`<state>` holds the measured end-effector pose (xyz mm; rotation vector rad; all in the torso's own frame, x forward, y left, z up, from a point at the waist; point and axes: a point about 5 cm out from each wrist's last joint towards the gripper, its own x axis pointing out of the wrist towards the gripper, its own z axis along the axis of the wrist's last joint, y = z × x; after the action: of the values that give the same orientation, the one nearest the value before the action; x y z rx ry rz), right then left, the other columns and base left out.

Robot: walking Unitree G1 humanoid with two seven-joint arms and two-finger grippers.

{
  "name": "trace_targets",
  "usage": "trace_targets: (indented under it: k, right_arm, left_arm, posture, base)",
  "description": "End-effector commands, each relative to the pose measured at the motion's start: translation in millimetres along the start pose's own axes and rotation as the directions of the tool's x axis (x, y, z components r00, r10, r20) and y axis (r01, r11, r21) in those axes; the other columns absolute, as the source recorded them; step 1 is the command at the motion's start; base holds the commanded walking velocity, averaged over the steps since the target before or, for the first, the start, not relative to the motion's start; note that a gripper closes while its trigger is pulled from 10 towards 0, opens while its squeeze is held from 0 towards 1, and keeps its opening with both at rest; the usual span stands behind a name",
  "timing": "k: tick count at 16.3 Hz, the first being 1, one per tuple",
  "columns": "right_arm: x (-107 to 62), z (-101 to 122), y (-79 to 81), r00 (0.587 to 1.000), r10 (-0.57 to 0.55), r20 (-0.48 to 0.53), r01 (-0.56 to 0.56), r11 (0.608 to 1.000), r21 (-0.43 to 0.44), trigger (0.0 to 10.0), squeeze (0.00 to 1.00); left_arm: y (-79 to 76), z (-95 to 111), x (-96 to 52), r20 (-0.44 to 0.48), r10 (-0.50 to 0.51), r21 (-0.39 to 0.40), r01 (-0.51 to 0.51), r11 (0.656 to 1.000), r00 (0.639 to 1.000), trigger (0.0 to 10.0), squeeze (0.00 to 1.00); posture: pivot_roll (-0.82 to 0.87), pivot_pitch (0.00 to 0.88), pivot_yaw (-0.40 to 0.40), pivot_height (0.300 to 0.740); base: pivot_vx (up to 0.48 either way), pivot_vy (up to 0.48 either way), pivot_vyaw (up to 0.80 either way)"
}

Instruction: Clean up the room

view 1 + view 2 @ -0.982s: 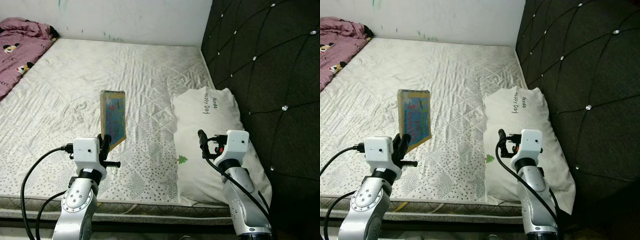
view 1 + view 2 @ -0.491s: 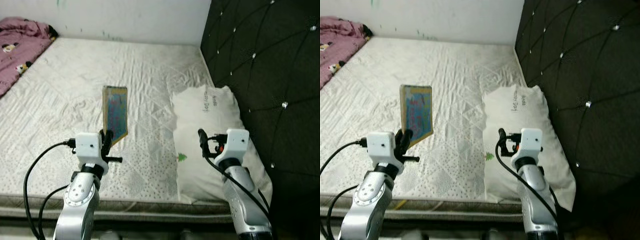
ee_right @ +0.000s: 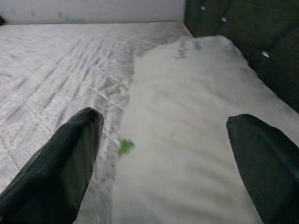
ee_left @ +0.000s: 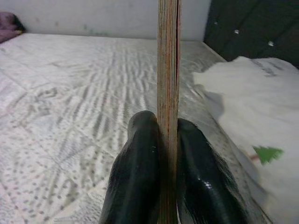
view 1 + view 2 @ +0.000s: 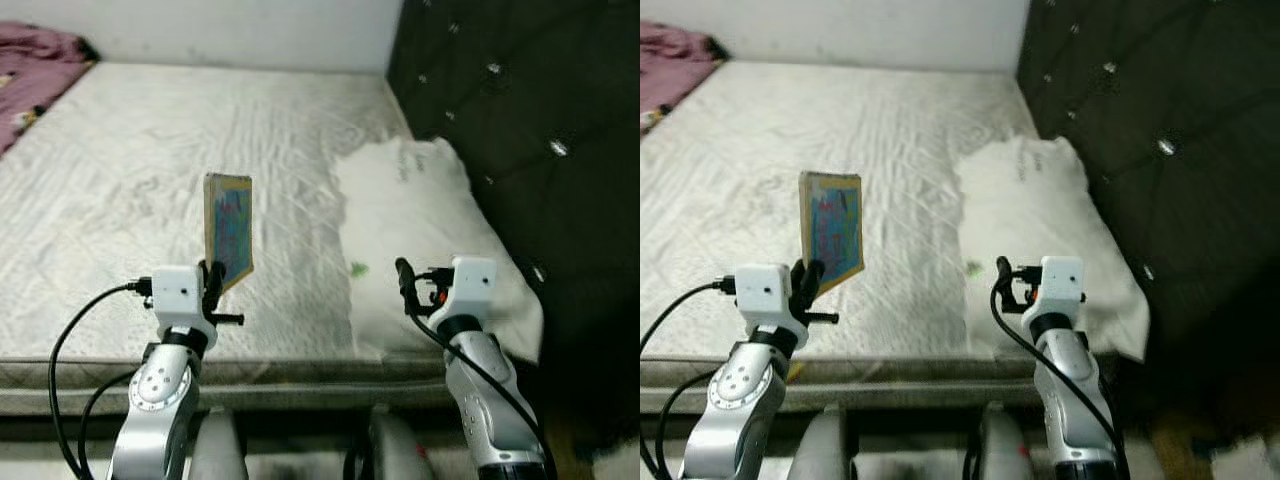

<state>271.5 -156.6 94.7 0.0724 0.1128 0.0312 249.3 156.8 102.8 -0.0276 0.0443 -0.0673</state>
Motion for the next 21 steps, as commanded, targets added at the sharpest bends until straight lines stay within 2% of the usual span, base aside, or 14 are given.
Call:
trace_targets:
  k: [1,10,12,16,21]
  right_arm:
    - [-0.6,2.9,-3.3,1.000,-0.003,0.002,0.003,1.000,-0.017,10.0,0.00]
    - [-0.9,3.3,-1.0,1.000,0.017,0.001,-0.017,0.999,-0.037,10.0,0.00]
    - [0.4,4.3,-1.0,1.000,0.016,0.000,-0.016,0.999,-0.038,10.0,0.00]
    - [0.1,4.3,-0.5,1.000,0.017,0.000,-0.017,0.999,-0.037,10.0,0.00]
    - [-0.8,2.3,-1.3,1.000,0.015,-0.010,-0.015,0.999,-0.043,10.0,0.00]
  left_arm:
    - [-2.1,8.2,3.4,0.035,-0.001,-0.009,0.002,1.000,0.999,10.0,0.00]
    - [2.4,8.7,6.3,0.040,0.042,-0.018,-0.042,0.999,0.998,10.0,0.00]
    - [2.9,9.4,8.1,0.039,0.046,-0.021,-0.045,0.999,0.998,10.0,0.00]
    - [4.7,12.9,12.7,0.055,0.062,-0.011,-0.061,0.998,0.997,10.0,0.00]
    - [6.3,12.5,12.1,0.058,0.080,-0.017,-0.079,0.997,0.995,10.0,0.00]
  posture:
    - [0.01,0.061,-0.035,0.634]
    - [0.01,0.062,-0.038,0.630]
    - [0.01,0.087,-0.037,0.611]
    - [0.00,0.080,-0.033,0.551]
    - [0.01,0.066,-0.039,0.546]
  base:
    - [0.000,0.000,0.00]
    - [0.000,0.000,0.00]
    - [0.000,0.000,0.00]
    - [0.000,0.000,0.00]
    - [0.000,0.000,0.00]
